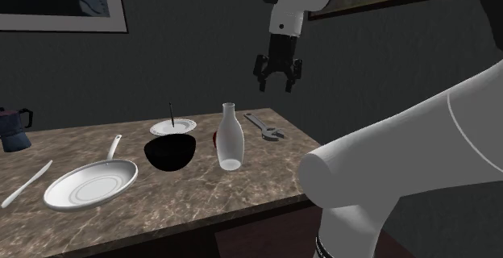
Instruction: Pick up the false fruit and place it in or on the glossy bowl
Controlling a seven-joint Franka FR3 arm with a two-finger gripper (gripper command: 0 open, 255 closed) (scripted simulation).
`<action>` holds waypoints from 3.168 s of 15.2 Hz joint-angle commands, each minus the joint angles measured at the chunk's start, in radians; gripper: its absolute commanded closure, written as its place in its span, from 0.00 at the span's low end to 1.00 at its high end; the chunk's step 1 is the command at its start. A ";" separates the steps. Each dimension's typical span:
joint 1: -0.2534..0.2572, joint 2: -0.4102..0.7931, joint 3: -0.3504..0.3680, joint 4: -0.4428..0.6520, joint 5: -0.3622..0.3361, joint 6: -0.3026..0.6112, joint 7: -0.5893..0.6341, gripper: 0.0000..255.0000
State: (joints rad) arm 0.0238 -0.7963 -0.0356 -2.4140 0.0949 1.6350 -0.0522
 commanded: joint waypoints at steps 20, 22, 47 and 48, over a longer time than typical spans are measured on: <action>0.139 0.646 0.018 0.173 0.003 0.544 -0.338 0.00; 0.151 0.717 0.025 0.216 0.003 0.580 -0.368 0.00; 0.165 0.854 0.038 0.233 0.009 0.709 -0.404 1.00; 0.165 0.854 0.038 0.233 0.009 0.709 -0.404 1.00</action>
State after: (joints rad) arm 0.1885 0.0578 0.0026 -2.1810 0.1035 2.3442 -0.4565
